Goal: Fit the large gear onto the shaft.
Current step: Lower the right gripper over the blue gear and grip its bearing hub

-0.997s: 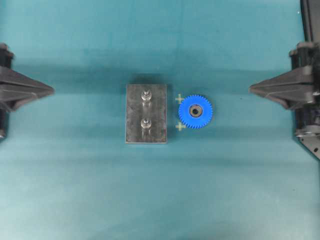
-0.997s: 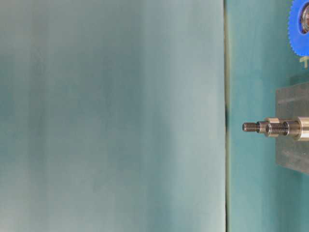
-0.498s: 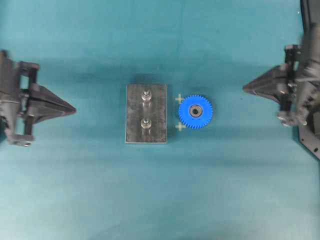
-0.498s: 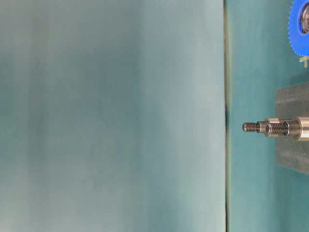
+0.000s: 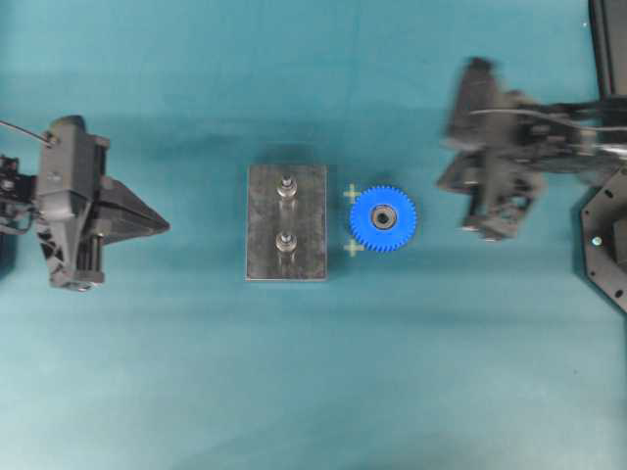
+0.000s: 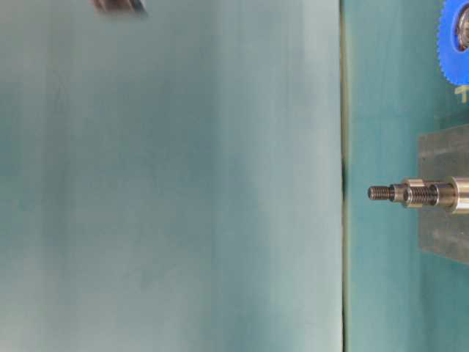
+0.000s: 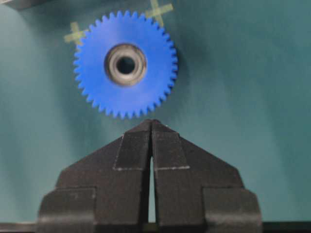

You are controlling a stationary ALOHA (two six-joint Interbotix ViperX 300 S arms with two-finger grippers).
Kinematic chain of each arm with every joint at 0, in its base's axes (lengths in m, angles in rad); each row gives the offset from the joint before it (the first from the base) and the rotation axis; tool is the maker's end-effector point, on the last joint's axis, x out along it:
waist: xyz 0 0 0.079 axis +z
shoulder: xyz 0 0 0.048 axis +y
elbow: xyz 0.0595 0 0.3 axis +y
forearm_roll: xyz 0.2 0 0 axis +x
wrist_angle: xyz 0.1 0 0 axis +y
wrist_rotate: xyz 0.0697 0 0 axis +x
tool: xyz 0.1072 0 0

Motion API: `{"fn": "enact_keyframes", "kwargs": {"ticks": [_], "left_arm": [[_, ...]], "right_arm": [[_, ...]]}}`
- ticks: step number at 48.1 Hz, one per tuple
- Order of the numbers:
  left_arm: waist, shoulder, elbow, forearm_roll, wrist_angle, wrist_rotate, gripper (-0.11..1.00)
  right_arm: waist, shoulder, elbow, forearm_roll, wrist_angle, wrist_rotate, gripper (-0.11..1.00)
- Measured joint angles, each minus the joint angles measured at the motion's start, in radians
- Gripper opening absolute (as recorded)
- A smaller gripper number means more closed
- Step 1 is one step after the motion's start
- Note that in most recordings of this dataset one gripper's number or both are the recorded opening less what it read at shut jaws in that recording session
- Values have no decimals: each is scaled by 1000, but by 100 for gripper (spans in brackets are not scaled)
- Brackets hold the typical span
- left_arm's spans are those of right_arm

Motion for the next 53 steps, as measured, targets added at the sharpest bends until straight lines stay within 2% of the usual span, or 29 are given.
{"fn": "enact_keyframes", "kwargs": {"ticks": [11,14,27,53], "left_arm": [[2,3,0,0,2,6,0],[0,3,0,0,0,6,0],[0,3,0,0,2,6,0],[0,5,0,0,0,6,0]], "right_arm": [[0,173,-110,-2,12,-28,84],[-2,210,-126,-2,25,-28,95],[-3,344,-183,-2,60,-35,93],[-20,423,-198,-15,43,-35,93]]}}
